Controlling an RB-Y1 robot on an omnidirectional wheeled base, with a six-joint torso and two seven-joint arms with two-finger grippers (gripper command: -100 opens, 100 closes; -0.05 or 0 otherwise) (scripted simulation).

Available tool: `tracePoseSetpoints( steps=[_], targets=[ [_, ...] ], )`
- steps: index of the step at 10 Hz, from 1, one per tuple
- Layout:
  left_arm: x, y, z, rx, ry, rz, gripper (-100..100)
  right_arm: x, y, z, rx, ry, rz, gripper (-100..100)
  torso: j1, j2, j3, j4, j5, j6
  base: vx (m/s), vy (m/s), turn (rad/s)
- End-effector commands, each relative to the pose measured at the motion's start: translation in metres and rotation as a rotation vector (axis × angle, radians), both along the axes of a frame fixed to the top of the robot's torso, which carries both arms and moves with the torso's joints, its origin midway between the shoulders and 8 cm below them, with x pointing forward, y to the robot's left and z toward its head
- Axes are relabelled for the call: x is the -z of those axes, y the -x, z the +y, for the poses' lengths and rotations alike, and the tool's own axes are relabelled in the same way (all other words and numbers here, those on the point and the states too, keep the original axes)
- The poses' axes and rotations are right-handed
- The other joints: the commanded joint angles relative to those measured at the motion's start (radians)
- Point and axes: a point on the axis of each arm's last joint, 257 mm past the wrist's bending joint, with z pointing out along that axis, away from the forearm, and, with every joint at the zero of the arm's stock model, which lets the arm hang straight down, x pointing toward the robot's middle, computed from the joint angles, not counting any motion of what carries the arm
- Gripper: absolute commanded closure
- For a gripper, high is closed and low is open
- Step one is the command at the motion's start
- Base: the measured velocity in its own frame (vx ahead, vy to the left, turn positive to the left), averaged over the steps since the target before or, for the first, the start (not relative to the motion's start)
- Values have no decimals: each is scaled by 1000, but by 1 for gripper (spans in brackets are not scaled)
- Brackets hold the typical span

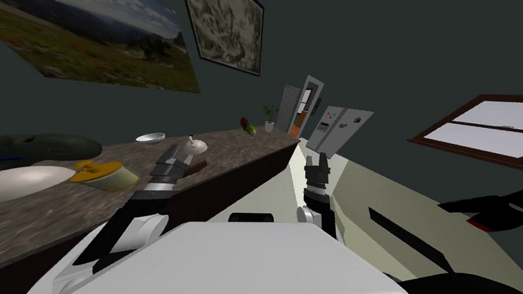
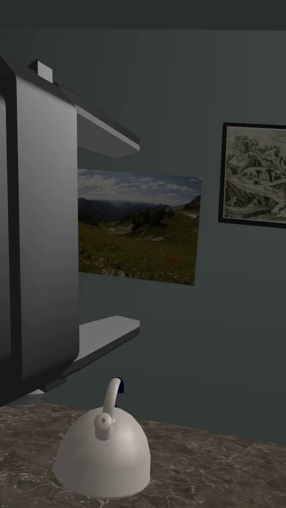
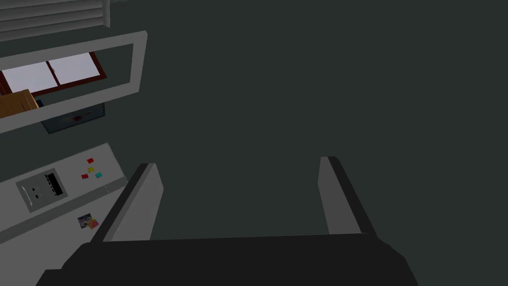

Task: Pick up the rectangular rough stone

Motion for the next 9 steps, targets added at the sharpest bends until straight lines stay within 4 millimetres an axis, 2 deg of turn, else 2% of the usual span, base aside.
tracePoseSetpoints(
  steps=[1, 4, 5, 6, 7, 9],
  targets=[
    [13, -2, 12, -4, 17, 64, -100, 0, 0, 0, 0, 0, 0, 0, 0, 0, 0, 0, 0, 0, 3, -114, -106],
    [35, -1, 34, -17, 47, 164, -100, 0, 0, 0, 0, 0, 0, 0, 2, 1, 1, 0, 1, 0, 25, -116, -95],
    [37, -1, 35, -20, 49, 172, -100, 0, 0, 0, 0, 0, 0, 0, 2, 0, 0, 0, 1, 0, 38, -77, -45],
    [49, 0, 48, -32, 67, 228, -100, 0, 0, 0, 0, 0, 0, 0, 4, 0, 0, 0, 1, 0, 42, -79, -107],
    [49, 0, 48, -32, 67, 228, -100, 0, 0, 0, 0, 0, 0, 0, 4, 0, 0, 0, 1, 0, 28, -66, -39],
    [70, 5, 76, -64, 103, 326, -100, 0, 0, 0, 0, 0, 0, 0, 4, 0, 0, 0, 1, 0, 42, -113, -120]
  ],
)
